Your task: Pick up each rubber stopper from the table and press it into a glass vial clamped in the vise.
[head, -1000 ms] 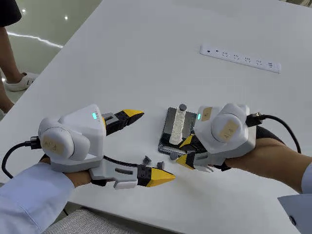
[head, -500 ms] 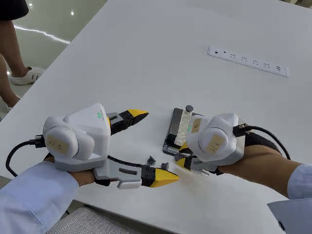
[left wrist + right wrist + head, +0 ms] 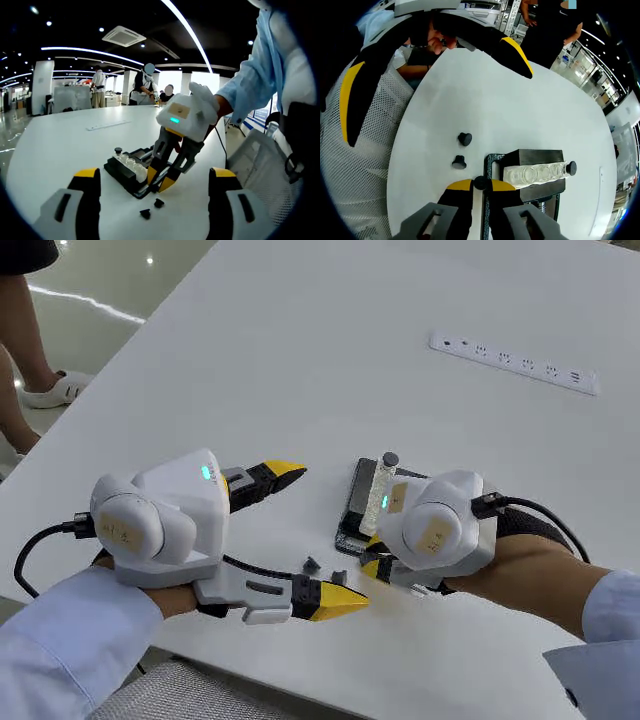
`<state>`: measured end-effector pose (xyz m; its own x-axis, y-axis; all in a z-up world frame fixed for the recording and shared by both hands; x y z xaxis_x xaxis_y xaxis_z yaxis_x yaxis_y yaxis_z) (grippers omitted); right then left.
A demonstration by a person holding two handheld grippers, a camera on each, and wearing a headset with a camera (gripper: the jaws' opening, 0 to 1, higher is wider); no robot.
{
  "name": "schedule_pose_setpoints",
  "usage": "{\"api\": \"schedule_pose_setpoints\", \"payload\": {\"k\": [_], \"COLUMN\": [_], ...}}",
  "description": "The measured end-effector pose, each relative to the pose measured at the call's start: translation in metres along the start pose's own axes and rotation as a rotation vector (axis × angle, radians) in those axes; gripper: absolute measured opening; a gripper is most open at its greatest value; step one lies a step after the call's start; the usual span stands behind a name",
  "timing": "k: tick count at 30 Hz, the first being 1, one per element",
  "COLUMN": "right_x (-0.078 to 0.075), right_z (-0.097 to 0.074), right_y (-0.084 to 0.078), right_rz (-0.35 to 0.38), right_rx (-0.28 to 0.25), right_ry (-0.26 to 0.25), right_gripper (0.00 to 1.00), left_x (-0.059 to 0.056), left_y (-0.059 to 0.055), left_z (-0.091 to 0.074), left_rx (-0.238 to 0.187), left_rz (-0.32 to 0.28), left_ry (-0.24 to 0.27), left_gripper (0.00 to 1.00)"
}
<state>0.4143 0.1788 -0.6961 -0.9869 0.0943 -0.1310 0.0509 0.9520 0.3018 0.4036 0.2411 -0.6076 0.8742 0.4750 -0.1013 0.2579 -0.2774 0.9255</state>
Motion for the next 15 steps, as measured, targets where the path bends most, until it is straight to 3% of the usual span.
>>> {"api": "schedule_pose_setpoints", "payload": {"k": [8,15], "right_x": [0.004,0.015], "right_z": [-0.009,-0.011], "right_y": [0.0,-0.014], "right_rz": [-0.002,-0.001], "right_rx": [-0.005,0.039], "right_ry": [0.014,0.049], "right_gripper": [0.09,0.09], "left_x": [-0.002,-0.004], "left_y": [0.0,-0.001], "left_z": [0.002,0.003], "left_rx": [0.001,-0.001], "left_rz": [0.004,0.004], "left_ry": [-0.005,-0.008], "left_gripper": [0.87,0.86]}}
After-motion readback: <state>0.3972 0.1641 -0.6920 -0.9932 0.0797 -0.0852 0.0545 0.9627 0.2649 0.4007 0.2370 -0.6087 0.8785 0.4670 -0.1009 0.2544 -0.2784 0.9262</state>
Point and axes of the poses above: the centre of the closed fingertips' face, and the gripper's own axes: z roughly forward along the fingers, x roughly to its left, y roughly out of its top, the point moved 2 cm from there along -z, roughly backward along the fingers, and after that the axes turned 7 degrees about x, right-handed, at the moved point
